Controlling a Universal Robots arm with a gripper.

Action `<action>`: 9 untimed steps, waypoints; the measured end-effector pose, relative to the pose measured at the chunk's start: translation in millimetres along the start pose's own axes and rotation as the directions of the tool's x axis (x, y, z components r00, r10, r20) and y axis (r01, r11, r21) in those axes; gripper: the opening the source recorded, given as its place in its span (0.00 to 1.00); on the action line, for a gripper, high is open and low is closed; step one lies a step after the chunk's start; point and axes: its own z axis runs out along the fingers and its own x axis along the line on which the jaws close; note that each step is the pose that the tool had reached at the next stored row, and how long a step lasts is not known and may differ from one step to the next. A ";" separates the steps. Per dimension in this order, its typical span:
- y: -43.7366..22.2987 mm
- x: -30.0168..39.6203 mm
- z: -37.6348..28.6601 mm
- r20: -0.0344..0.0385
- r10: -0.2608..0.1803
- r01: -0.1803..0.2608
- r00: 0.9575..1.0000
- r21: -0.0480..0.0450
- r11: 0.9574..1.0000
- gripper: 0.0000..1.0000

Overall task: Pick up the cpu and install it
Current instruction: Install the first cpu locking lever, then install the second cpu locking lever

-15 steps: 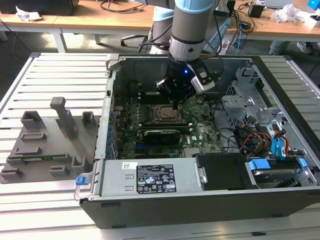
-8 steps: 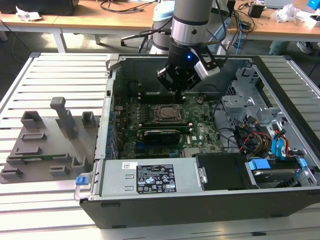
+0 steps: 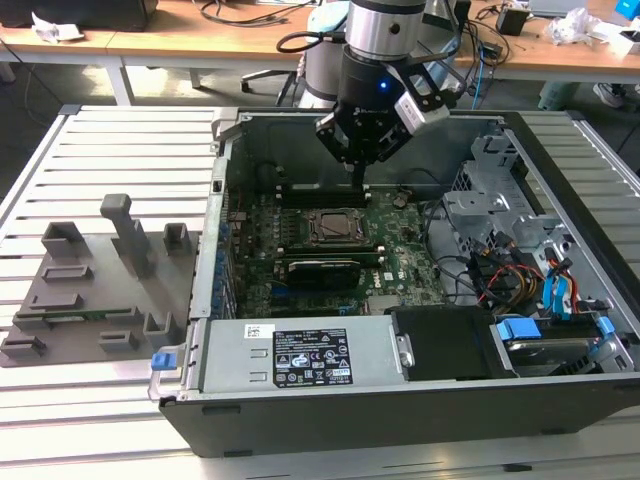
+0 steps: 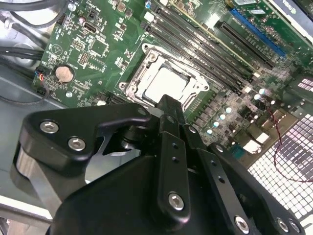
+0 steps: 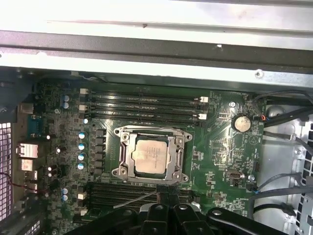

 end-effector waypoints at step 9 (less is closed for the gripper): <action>0.0 0.0 -0.3 0.000 0.000 0.000 1.000 0.000 1.000 0.11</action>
